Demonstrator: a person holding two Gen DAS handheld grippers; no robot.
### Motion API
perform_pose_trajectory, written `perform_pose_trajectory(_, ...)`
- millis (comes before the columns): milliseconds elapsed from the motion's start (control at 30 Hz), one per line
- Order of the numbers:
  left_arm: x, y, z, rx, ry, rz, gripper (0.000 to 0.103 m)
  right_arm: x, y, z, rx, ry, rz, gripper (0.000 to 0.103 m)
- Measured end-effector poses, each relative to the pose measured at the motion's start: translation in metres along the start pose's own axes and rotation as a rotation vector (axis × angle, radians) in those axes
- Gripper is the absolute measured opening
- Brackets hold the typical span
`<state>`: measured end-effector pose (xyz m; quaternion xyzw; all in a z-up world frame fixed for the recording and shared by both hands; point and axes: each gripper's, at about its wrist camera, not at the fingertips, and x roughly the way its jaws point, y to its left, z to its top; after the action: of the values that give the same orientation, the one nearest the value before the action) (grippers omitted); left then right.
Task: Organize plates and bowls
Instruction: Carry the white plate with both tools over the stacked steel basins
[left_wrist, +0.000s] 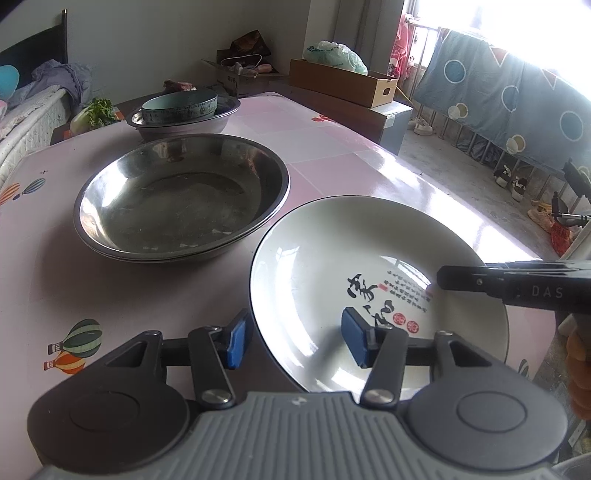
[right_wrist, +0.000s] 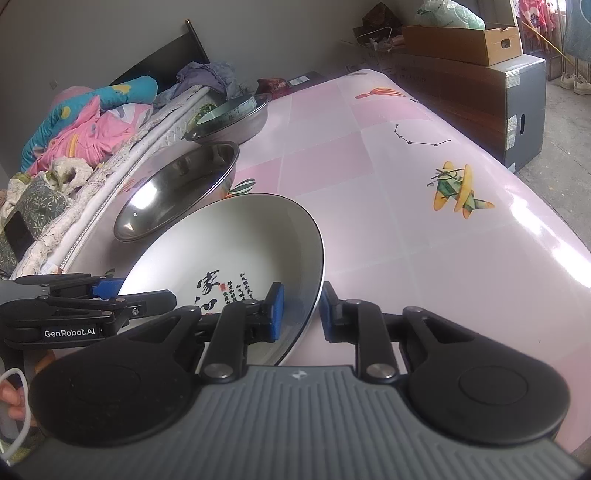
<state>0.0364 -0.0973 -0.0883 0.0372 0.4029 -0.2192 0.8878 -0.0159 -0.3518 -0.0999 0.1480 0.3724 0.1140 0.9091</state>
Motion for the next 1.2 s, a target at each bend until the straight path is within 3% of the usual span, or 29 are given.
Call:
perform_pose_trajectory(133,0.002,-0.004,-0.001,0.017,-0.019,0.009,0.059,0.004,0.000,0.000,-0.013,-0.030,0.000,0.022)
perform_pose_trajectory(533,-0.003,-0.001,-0.001,-0.018,-0.017,0.006,0.048,0.000,0.001,0.000,0.008,-0.037,-0.001,0.023)
perform_pose_trajectory(1200,-0.015,-0.005,0.002,-0.031,-0.043,0.001,0.048,-0.018,0.006,0.004,-0.003,-0.069,-0.002,0.023)
